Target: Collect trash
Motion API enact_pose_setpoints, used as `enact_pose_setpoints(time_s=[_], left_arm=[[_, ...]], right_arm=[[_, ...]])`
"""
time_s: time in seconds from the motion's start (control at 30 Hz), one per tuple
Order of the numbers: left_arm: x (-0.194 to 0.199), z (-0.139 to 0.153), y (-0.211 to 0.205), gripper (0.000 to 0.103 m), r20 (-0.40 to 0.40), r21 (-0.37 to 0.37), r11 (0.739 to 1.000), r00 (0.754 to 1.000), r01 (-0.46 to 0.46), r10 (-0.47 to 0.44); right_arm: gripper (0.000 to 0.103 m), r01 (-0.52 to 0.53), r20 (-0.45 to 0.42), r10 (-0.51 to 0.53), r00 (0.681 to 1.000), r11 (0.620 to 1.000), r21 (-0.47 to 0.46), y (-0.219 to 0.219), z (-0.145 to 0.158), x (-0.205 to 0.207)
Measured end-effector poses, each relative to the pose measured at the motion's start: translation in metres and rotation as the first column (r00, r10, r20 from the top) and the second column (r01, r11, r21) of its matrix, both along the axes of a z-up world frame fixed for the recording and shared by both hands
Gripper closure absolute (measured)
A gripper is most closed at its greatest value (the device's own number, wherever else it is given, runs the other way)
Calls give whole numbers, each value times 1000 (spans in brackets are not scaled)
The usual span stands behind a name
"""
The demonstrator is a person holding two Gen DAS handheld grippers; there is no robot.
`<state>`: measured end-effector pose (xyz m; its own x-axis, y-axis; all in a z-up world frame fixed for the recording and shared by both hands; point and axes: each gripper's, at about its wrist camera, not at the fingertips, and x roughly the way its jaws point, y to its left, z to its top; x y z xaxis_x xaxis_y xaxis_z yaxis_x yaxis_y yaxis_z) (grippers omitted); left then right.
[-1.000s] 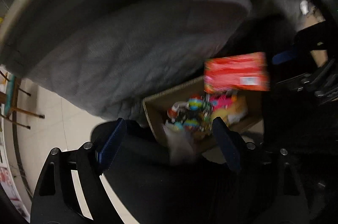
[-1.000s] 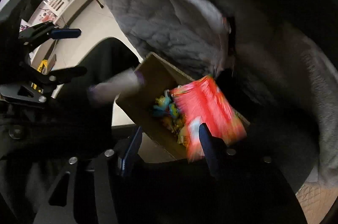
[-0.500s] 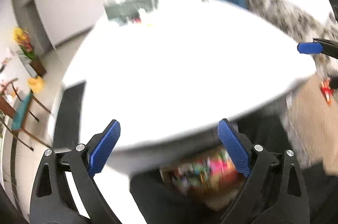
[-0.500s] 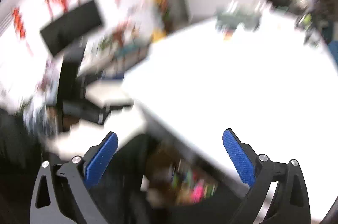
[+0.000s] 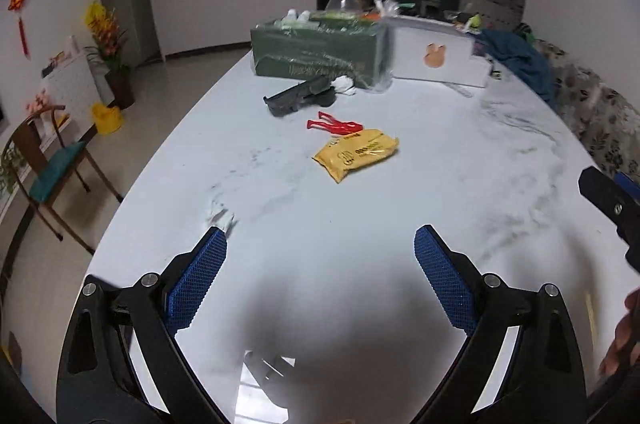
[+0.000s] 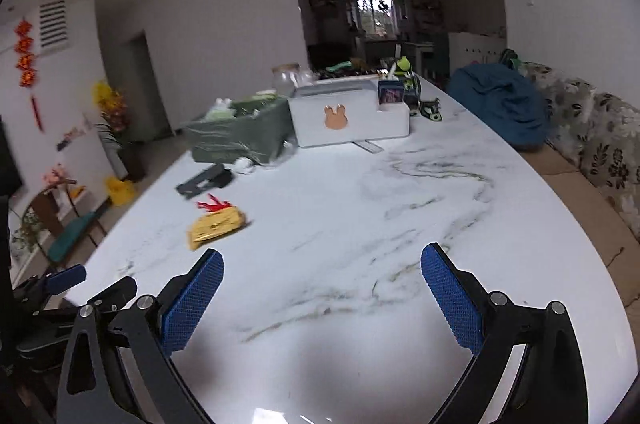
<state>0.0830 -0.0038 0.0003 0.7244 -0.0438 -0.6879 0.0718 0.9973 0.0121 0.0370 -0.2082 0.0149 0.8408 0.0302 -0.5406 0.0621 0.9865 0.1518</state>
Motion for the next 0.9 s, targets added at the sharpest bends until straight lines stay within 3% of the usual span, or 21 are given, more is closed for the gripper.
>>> enact_pose_setpoints(time_s=[0.17,0.5,0.9], left_arm=[[21,-7,-3,10,-26,-1,1000,1000,-15,15],[28,-13,-6,10,-13,27,1000,1000,15,-15],[32,-20,-8,10,-37,20,1000,999,24,-23]], right_arm=[[5,33,-51,-35,998,999,-32,2,-19,27],[5,58,-91,-60,994,998,-22,0,-38,40],[5,61,-98,-65,993,997,-38,0,-41,40]])
